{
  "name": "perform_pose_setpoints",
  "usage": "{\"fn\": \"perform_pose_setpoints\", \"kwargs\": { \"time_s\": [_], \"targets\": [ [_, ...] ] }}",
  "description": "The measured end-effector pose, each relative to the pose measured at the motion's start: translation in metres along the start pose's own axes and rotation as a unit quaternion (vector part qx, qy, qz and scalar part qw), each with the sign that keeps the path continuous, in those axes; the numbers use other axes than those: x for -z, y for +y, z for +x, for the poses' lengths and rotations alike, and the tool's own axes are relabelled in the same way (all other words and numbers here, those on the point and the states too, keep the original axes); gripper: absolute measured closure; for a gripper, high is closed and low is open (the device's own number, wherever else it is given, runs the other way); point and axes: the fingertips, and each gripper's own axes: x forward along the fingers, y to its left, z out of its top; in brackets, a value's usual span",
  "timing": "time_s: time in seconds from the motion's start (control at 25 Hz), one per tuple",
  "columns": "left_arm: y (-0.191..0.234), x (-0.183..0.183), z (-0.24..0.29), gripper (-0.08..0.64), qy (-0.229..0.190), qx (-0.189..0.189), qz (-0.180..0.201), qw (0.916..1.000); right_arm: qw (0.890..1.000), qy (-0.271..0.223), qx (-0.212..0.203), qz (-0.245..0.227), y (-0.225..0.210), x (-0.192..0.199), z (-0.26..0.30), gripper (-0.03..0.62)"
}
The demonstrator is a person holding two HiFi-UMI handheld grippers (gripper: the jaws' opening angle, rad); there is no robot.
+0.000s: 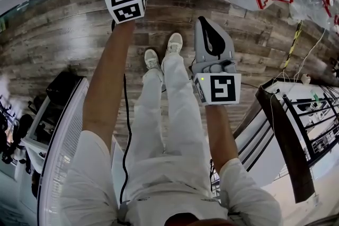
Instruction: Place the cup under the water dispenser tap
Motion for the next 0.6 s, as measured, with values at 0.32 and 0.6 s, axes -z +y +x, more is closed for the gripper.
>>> {"fn": "perform_pose_setpoints", "kwargs": {
  "time_s": [0.32, 0.6],
  "targets": [
    [-0.006, -0.021, -0.017, 0.161, 0.002, 0.010, -0.006, 0.9999, 1.000, -0.011, 0.013, 0.012, 0.000, -0.013, -0.009, 0.594],
    [-0.007, -0.056, -0.055, 0.161, -0.012, 0.004, -0.024, 0.9996, 1.000, -0.025, 0.014, 0.010, 0.015, -0.035, -0.033, 0.594]
  ]
}}
